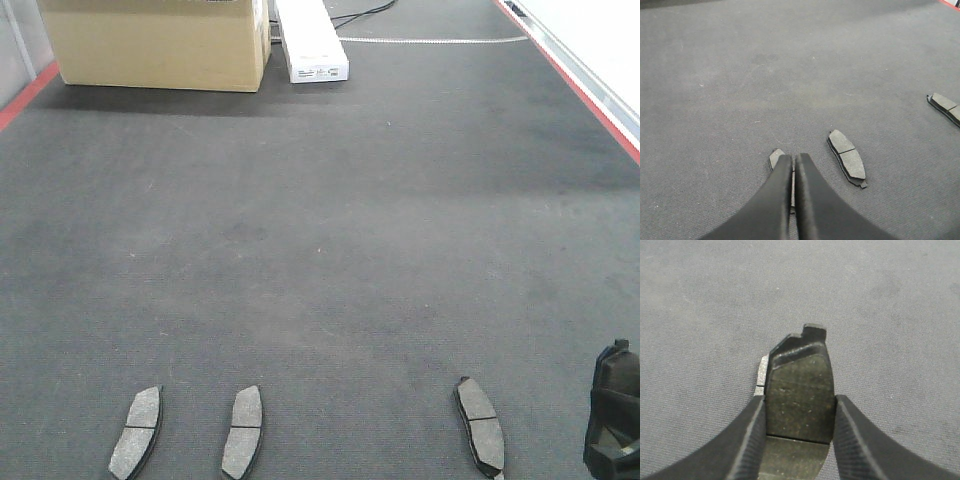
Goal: Move and align brake pads A on conveyor
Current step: 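Lower the right gripper's brake pad onto the belt beside the other pad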
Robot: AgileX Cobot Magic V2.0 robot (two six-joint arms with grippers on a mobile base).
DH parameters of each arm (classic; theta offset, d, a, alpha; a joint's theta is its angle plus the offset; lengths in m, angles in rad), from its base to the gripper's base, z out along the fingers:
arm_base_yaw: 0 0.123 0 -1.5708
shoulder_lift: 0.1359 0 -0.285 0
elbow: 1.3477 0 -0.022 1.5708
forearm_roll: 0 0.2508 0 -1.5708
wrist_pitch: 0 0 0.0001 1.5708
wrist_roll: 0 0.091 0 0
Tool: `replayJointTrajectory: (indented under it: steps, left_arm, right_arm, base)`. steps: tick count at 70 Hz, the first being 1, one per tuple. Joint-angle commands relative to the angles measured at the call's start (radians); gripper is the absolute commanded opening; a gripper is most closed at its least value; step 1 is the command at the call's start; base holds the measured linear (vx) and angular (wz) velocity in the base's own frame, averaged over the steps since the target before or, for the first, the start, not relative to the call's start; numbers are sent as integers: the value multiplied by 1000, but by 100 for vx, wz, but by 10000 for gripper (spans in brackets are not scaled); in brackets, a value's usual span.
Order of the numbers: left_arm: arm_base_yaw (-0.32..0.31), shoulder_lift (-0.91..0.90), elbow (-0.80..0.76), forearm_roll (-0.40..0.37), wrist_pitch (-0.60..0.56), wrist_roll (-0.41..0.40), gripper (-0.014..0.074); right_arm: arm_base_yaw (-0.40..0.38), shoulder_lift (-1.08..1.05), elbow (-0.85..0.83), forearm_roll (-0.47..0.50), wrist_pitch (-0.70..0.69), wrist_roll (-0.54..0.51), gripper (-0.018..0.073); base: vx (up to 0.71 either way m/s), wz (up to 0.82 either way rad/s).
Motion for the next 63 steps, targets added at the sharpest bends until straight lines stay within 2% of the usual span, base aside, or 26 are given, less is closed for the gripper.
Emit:
replayJointTrajectory:
  steps: [1,10,18,33,41,51,63]
  left_arm:
    - [-5,8,-26,0,-65,-9,-6]
    - [-5,8,-26,0,-65,-9,-6]
    - [-5,8,-26,0,-65,-9,-6]
    - [-5,8,-26,0,-65,-9,-6]
    - [-5,8,-26,0,-65,-9,-6]
    - [-5,8,-26,0,-65,-9,-6]
    - [-5,8,-26,0,-65,-9,-6]
  right_arm:
    - [-3,-1,-32,-12,-90,-8,125]
    - [-3,21,-35,35,-91,-18,128]
    - [-3,102,-53,120,-93,-100,132]
    - [4,326,-109,380,-159,-288,147]
    - [80,460,-145,485,-215,-370,154]
    - [198,631,-216,512,-285,-350,157]
    - [222,797,-291,511,-298,-278,162]
  base:
    - [0,0]
    - [0,0]
    - [0,0]
    - [0,0]
    - [0,0]
    - [0,0]
    - [0,0]
